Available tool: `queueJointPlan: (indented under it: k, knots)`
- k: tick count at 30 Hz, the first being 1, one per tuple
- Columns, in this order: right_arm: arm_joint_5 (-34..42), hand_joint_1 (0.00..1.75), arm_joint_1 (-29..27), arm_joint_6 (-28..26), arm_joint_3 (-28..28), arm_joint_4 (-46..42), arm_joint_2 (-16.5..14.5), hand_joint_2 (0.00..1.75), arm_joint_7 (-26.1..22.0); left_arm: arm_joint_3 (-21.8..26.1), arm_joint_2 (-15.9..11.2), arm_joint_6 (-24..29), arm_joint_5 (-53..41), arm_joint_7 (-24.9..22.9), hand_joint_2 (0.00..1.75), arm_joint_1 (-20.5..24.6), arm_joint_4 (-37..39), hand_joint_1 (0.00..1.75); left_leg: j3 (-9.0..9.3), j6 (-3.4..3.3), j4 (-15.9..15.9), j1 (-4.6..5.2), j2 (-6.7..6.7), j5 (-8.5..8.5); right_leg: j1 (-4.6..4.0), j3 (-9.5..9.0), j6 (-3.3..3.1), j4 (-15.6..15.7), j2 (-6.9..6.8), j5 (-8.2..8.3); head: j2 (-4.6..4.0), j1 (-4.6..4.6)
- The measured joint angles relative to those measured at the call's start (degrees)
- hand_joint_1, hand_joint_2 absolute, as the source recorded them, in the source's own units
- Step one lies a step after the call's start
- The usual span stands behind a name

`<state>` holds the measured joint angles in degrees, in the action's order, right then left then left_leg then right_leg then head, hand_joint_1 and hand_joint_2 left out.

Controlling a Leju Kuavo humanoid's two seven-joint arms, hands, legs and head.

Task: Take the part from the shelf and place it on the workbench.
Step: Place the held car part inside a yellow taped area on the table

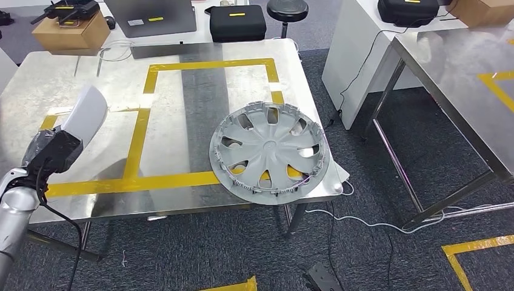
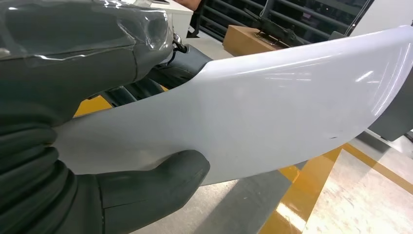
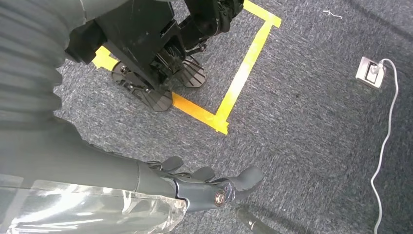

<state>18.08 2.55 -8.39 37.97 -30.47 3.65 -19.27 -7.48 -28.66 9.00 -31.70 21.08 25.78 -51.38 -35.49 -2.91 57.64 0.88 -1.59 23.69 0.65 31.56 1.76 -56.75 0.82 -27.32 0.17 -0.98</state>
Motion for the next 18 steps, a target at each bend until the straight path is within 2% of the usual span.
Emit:
queueJointPlan:
  k: [1, 3, 7, 18]
  knots:
    - [0.01, 0.0, 0.0, -0.01, 0.01, 0.01, 0.0, 0.0, -0.01, 0.0, -0.01, 0.13, -0.04, 0.01, 1.75, 0.01, -0.01, 0.0, 0.0, 0.0, 0.0, 0.0, 0.0, 0.0, 0.0, -0.01, 0.0, 0.0, 0.0, 0.0, 0.0, 0.0]
    - [-0.03, 0.0, 0.01, -0.01, 0.02, 0.01, 0.0, 0.0, -0.01, 0.01, -0.02, 0.73, -0.29, -0.16, 1.75, 0.0, -0.04, 0.0, 0.0, 0.0, 0.0, 0.0, 0.0, 0.0, 0.0, -0.02, 0.0, 0.0, 0.0, 0.0, 0.0, 0.0]
    - [-0.07, 0.0, 0.07, 0.05, 0.07, 0.02, -0.01, 0.0, 0.02, 0.07, -0.02, 1.81, -0.78, -0.54, 0.0, -0.04, -0.37, 0.0, 0.0, 0.0, 0.0, 0.0, -0.01, 0.0, 0.0, -0.02, 0.0, 0.0, 0.0, 0.0, 0.0, 0.0]
    - [-0.07, 0.0, 0.2, 0.08, 0.31, 0.17, 0.0, 0.0, 0.03, 0.09, -0.04, 2.47, -1.21, -0.43, 0.0, -0.28, -1.01, 0.0, 0.0, 0.0, 0.0, 0.0, -0.01, 0.0, 0.0, -0.03, 0.0, 0.0, 0.0, 0.0, 0.0, 0.0]
